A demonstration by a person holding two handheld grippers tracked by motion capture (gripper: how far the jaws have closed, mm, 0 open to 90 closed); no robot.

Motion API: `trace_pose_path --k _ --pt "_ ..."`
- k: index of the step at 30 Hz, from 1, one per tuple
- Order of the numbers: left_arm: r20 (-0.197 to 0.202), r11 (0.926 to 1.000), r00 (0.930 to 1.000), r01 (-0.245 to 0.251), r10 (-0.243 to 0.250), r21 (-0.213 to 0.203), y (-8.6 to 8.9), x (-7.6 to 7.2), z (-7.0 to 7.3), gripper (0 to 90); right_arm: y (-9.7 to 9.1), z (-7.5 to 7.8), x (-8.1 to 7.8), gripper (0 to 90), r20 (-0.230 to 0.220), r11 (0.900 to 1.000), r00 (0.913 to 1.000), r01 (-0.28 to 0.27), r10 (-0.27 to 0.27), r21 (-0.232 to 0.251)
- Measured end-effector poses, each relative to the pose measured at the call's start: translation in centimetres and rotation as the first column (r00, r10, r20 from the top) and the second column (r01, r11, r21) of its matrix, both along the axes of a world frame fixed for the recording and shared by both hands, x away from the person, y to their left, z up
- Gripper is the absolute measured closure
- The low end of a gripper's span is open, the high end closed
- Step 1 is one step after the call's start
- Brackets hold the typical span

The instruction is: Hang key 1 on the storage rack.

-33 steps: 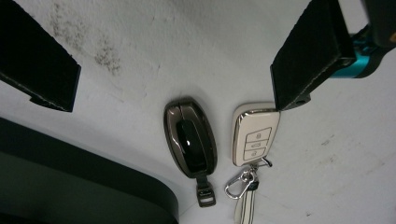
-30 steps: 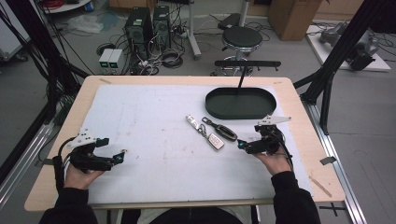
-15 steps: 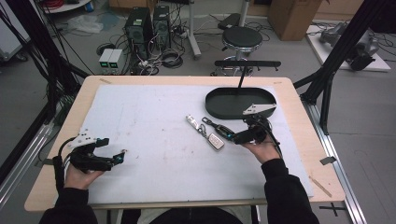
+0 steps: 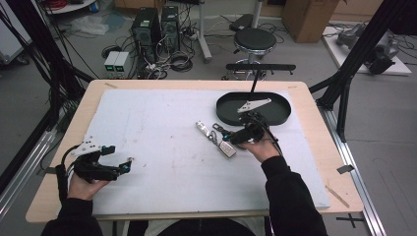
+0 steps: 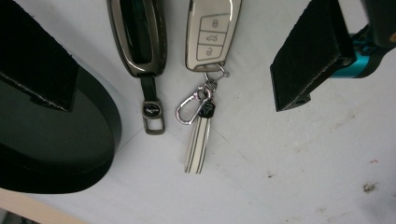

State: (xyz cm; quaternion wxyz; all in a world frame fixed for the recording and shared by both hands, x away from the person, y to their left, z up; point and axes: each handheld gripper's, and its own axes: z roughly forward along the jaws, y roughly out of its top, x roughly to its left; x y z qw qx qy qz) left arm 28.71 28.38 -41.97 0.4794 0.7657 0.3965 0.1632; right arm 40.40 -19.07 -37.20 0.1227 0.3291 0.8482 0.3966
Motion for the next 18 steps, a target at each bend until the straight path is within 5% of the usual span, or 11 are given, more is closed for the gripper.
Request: trace_pose_path --k 18 --pt "0.006 1.0 1.0 -0.002 0.002 -0.009 0.1 0.0 0.0 7.7 4.2 -0.1 2.6 0.8 -0.049 0.9993 0.9983 -0.033 0.032 -0.017"
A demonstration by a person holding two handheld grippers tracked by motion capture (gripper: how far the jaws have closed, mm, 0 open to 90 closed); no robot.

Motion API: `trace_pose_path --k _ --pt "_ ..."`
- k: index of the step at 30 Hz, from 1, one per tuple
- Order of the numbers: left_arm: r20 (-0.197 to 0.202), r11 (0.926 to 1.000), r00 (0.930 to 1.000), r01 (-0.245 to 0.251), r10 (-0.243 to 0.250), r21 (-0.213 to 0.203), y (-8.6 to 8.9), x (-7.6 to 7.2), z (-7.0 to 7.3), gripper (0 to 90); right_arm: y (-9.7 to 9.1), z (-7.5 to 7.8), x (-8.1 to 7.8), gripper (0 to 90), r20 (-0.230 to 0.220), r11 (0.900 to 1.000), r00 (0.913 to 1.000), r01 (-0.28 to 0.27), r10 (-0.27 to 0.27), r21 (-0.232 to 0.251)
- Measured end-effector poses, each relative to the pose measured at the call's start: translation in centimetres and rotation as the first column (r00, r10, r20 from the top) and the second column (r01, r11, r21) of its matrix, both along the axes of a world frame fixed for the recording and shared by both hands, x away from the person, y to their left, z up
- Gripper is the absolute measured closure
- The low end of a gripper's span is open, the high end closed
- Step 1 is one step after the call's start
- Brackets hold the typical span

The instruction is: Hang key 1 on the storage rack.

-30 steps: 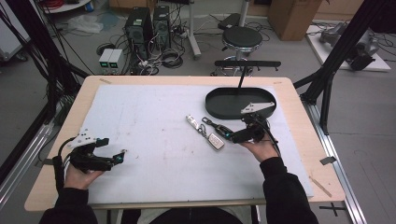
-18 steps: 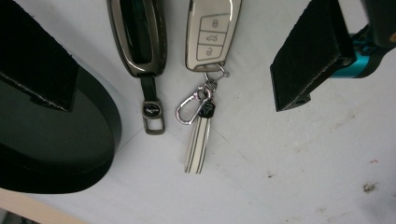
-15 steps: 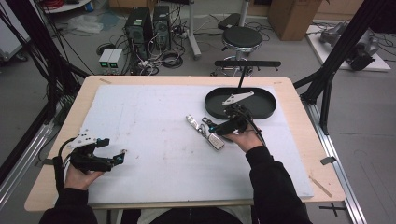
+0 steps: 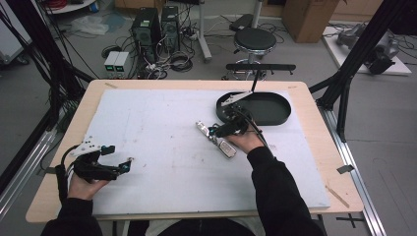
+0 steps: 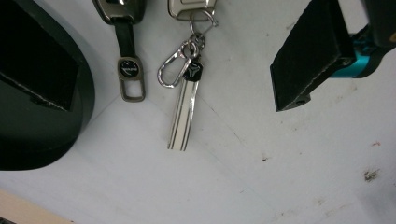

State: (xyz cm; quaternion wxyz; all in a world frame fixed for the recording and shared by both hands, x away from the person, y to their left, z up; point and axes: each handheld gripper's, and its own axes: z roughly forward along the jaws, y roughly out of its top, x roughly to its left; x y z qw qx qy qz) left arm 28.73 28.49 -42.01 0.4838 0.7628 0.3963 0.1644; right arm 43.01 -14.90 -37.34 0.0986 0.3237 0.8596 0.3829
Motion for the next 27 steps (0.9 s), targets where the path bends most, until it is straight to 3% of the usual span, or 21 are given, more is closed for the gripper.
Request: trace_pose_path --k 10,13,27 --pt "-0.003 1.0 1.0 0.002 -0.002 -0.004 0.0 0.0 0.0 7.7 2.0 -0.9 0.9 1.1 -0.029 0.9989 0.9994 -0.019 0.018 -0.042" --pt "-0.004 1.0 1.0 0.003 -0.003 -0.008 0.0 0.1 0.0 7.7 2.9 -1.5 1.6 4.7 -0.055 0.997 0.9983 -0.021 0.017 -0.074" --pt "-0.012 0.9999 0.9999 0.009 -0.01 -0.006 -0.1 0.2 -0.2 7.7 5.3 -4.0 3.0 6.9 -0.103 0.9938 0.9945 -0.03 0.019 -0.107"
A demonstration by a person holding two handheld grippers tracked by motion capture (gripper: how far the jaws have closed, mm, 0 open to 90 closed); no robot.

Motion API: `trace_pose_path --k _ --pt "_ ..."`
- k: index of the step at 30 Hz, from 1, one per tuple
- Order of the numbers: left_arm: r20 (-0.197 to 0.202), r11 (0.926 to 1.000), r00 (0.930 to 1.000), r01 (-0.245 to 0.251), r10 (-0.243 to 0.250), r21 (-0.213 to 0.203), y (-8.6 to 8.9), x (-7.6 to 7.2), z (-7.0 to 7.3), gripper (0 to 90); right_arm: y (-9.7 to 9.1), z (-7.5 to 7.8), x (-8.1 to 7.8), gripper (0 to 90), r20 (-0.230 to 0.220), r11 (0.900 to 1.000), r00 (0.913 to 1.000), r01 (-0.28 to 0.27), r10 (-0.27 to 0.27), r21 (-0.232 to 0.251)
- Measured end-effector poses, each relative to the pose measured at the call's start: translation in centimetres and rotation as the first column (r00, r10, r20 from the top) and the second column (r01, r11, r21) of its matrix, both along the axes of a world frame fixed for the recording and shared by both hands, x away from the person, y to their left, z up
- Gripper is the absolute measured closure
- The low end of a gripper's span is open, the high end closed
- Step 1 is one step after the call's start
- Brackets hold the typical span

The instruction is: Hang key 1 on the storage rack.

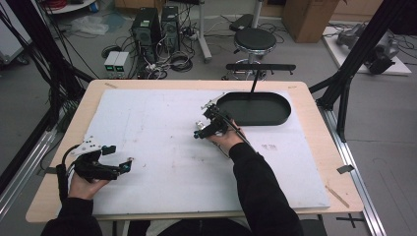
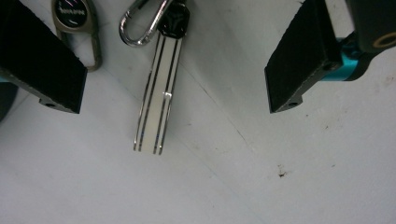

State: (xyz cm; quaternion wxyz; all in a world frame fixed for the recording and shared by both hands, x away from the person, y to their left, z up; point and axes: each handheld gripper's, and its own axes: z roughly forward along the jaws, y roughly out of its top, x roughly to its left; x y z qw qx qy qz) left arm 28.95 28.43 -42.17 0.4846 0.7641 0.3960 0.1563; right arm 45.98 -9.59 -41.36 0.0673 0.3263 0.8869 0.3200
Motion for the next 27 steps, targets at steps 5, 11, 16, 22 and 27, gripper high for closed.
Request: trace_pose_path --k 5,11,16,22,27 --pt "-0.001 1.0 1.0 0.0 0.0 -0.001 -0.1 0.0 0.0 7.7 0.6 -1.0 0.4 23.9 -0.016 0.9998 0.9997 0.019 -0.02 -0.007" --pt "-0.001 1.0 1.0 0.002 -0.002 -0.001 0.0 0.1 0.0 7.8 0.8 -1.5 0.6 34.0 -0.013 0.9938 0.995 0.098 -0.099 -0.052" --pt "-0.001 1.0 1.0 0.002 -0.002 -0.001 0.0 0.1 0.0 7.7 0.5 -1.4 0.6 45.6 -0.017 0.9913 0.9929 0.117 -0.118 -0.06" --pt "0.006 1.0 1.0 -0.007 0.007 -0.001 0.1 0.1 0.0 7.8 0.5 -1.4 0.5 63.3 -0.017 0.9898 0.9929 0.116 -0.118 -0.082" --pt "0.006 1.0 1.0 -0.005 0.005 0.0 0.1 0.1 0.0 7.8 0.5 -1.4 0.4 73.8 -0.005 0.9885 0.9931 0.116 -0.117 -0.097"
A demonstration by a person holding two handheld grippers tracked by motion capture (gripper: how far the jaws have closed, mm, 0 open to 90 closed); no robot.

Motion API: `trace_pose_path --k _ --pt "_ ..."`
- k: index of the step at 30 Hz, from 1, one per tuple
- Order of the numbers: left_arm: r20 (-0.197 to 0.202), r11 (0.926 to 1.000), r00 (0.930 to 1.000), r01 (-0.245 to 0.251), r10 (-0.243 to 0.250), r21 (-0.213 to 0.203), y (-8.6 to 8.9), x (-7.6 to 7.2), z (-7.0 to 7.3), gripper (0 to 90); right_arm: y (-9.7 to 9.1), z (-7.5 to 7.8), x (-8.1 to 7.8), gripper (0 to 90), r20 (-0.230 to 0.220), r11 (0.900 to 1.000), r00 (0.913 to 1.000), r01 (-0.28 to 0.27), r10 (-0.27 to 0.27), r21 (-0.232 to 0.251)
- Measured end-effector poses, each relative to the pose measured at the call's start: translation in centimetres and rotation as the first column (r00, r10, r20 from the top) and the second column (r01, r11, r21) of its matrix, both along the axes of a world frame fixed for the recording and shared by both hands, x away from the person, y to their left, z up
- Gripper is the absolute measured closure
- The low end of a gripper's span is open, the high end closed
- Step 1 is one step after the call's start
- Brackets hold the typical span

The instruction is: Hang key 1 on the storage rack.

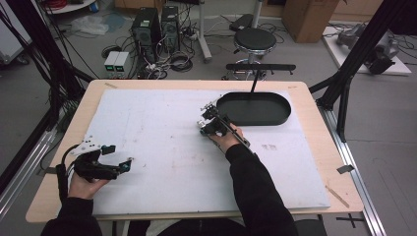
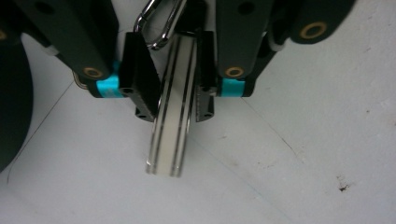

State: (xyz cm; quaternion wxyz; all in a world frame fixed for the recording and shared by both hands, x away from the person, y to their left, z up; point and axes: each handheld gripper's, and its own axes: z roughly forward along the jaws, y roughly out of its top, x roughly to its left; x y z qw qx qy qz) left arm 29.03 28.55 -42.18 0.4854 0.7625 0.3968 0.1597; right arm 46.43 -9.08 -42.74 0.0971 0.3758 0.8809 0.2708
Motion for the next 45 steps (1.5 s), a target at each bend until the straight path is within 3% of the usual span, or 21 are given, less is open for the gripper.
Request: trace_pose_path --k 3,7,12,15,17,22,29,35,37,45 --pt "-0.001 1.0 1.0 0.001 -0.001 0.0 0.0 0.0 0.0 7.7 0.3 0.1 -0.4 75.3 0.018 0.9995 0.9998 0.001 0.0 -0.031" --pt "-0.001 1.0 1.0 -0.001 0.001 -0.001 0.0 0.0 0.0 7.8 0.0 0.2 -0.4 75.4 0.002 0.9999 1.0 0.003 -0.003 -0.017" --pt "-0.003 1.0 1.0 -0.001 0.001 -0.004 0.0 0.1 0.0 7.7 -1.9 2.8 -0.7 75.4 0.002 0.9947 0.9999 0.011 -0.011 0.103" --pt "-0.005 1.0 1.0 0.001 -0.001 -0.001 0.0 0.1 -0.1 7.8 -3.2 3.9 -0.9 75.5 0.011 0.9905 0.9997 0.022 -0.023 0.136" --pt "-0.005 1.0 1.0 0.0 0.0 0.003 -0.1 0.1 -0.1 7.8 -4.2 4.7 -0.9 75.4 -0.002 0.9825 0.9991 0.042 -0.042 0.181" --pt "-0.007 1.0 1.0 0.0 0.0 0.005 -0.1 0.1 -0.1 7.8 -5.1 5.8 -1.2 75.4 0.008 0.9695 0.9993 0.034 -0.037 0.243" --pt "-0.008 1.0 1.0 -0.001 0.001 0.005 -0.1 0.1 -0.1 7.7 -6.0 6.6 -1.2 75.3 0.005 0.9629 0.9987 0.047 -0.05 0.266" --pt "-0.01 1.0 0.9999 -0.003 0.003 0.005 -0.1 0.1 -0.1 7.8 -7.7 9.0 -1.5 75.3 0.032 0.9538 0.9977 0.047 -0.059 0.297" --pt "-0.011 1.0 0.9999 -0.003 0.003 0.006 -0.1 0.1 -0.1 7.7 -8.8 10.5 -1.7 75.3 0.046 0.9455 0.9968 0.046 -0.065 0.322" --pt "-0.012 1.0 0.9999 0.0 0.0 0.009 -0.1 0.2 -0.2 7.8 -11.8 13.8 -1.7 75.3 0.077 0.9288 0.9916 0.069 -0.104 0.364"
